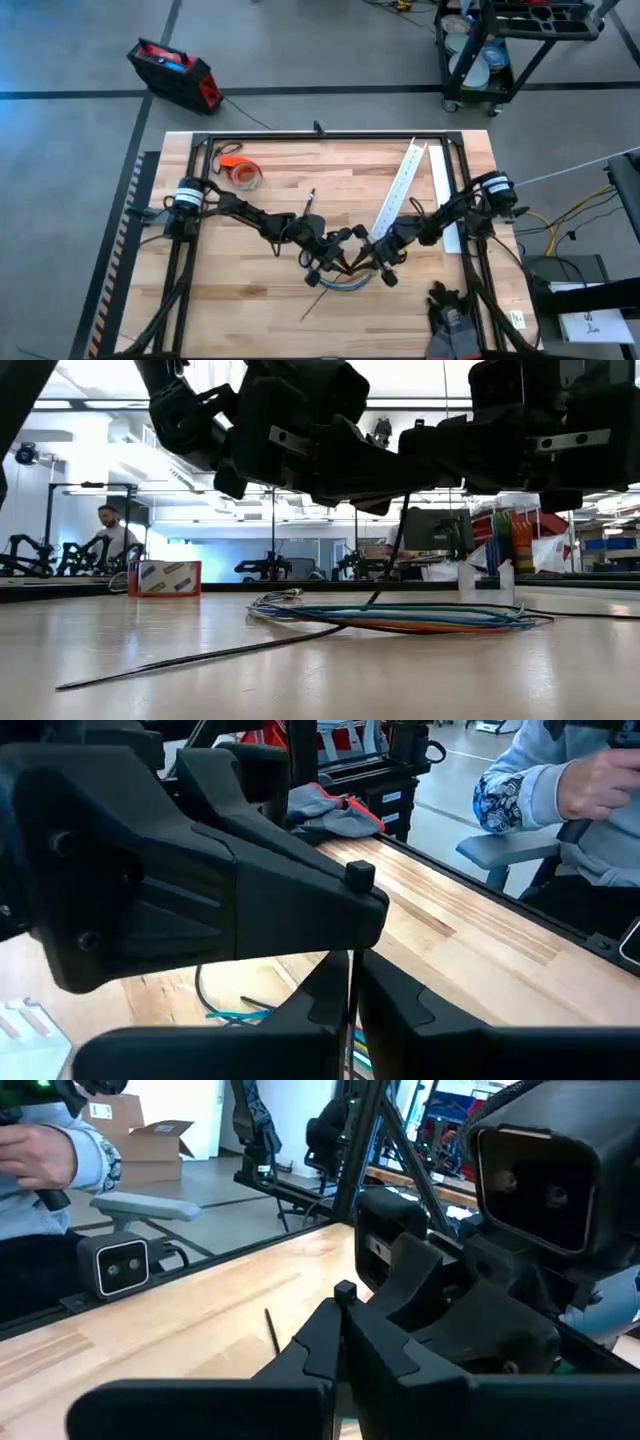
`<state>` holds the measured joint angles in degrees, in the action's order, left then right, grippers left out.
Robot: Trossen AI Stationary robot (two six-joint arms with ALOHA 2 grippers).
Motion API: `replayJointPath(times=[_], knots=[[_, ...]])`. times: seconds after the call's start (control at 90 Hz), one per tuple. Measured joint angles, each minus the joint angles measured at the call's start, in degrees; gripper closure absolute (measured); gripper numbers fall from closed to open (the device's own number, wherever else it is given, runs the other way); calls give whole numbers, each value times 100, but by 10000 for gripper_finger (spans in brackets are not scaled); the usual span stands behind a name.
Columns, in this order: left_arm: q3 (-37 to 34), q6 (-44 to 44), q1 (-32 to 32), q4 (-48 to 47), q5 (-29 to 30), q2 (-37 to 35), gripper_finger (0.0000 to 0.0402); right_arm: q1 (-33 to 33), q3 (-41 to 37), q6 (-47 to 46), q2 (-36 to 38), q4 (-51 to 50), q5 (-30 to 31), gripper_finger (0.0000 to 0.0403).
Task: Ziptie cables
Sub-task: Wrap the cables together using a black zip tie
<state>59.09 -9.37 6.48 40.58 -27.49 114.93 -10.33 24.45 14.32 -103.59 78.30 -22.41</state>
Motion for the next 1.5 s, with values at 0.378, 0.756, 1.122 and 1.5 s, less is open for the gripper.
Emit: replayJointPath(times=[0.378, 0.756, 1.122, 1.5], knots=[[-4, 276, -13, -92, 5, -11, 372, 0, -15, -85, 59, -3, 55, 402], [-51, 590, -15, -75, 166, -11, 380, 7, -173, -240, 166, -9, 57, 402], [-74, 438, -22, -109, 444, -11, 391, 4, -250, -240, 319, -50, 144, 403], [-79, 350, -4, -95, 253, -11, 401, 0, -131, -173, 319, -655, -208, 377]])
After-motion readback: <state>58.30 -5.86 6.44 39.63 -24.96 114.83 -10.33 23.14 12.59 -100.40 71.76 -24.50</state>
